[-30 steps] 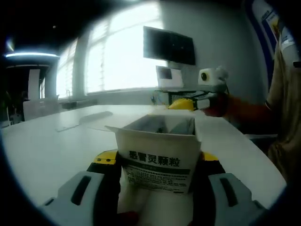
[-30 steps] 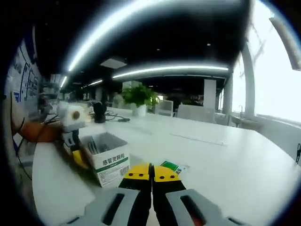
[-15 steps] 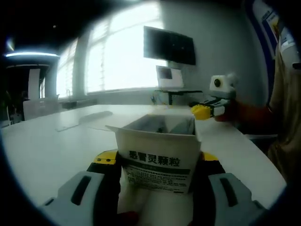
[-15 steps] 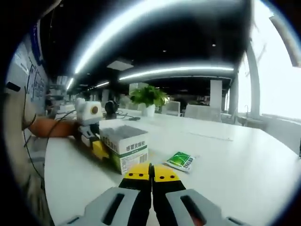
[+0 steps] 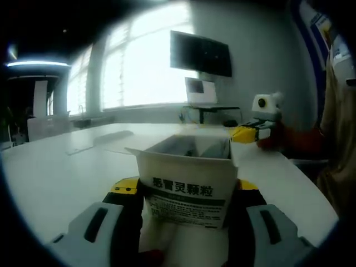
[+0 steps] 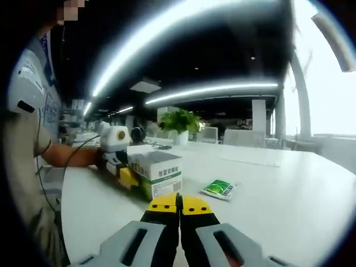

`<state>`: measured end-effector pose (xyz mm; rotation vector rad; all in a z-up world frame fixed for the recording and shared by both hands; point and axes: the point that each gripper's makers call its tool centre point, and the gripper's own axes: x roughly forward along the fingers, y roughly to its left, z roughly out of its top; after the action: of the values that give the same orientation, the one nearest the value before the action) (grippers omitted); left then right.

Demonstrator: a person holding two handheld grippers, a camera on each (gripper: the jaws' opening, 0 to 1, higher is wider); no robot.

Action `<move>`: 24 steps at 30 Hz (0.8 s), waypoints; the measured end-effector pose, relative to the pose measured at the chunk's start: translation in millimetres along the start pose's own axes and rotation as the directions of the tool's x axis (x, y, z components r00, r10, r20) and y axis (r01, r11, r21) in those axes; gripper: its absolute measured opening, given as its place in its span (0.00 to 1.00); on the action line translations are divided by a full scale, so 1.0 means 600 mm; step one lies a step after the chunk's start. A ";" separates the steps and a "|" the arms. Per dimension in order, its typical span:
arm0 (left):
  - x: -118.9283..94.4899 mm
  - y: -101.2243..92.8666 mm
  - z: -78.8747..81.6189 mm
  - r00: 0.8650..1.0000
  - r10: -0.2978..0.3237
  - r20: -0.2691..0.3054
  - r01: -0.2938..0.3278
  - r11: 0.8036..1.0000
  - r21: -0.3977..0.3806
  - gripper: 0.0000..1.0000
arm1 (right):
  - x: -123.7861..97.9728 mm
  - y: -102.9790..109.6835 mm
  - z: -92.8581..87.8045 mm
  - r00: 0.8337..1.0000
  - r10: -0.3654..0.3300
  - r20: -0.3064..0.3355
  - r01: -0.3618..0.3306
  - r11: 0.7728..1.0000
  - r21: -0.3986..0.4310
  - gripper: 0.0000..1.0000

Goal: Take out ganmaoling bag from box put it on table

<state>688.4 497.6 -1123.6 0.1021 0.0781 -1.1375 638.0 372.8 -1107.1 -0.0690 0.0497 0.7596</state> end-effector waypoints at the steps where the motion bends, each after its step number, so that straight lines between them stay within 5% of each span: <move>1: 0.000 0.000 0.000 1.000 0.000 0.000 0.000 1.000 0.000 0.51 | 0.000 0.000 0.000 1.000 0.003 0.002 -0.003 1.000 -0.001 0.00; 24: 0.001 0.000 -0.001 1.000 -0.002 -0.002 0.002 1.000 0.001 0.51 | 0.004 0.003 -0.016 0.999 0.009 -0.041 -0.010 1.000 -0.022 0.00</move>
<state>688.4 497.2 -1124.1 0.1040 0.0796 -1.1391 637.9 374.9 -1117.1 -0.1053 0.0810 0.7686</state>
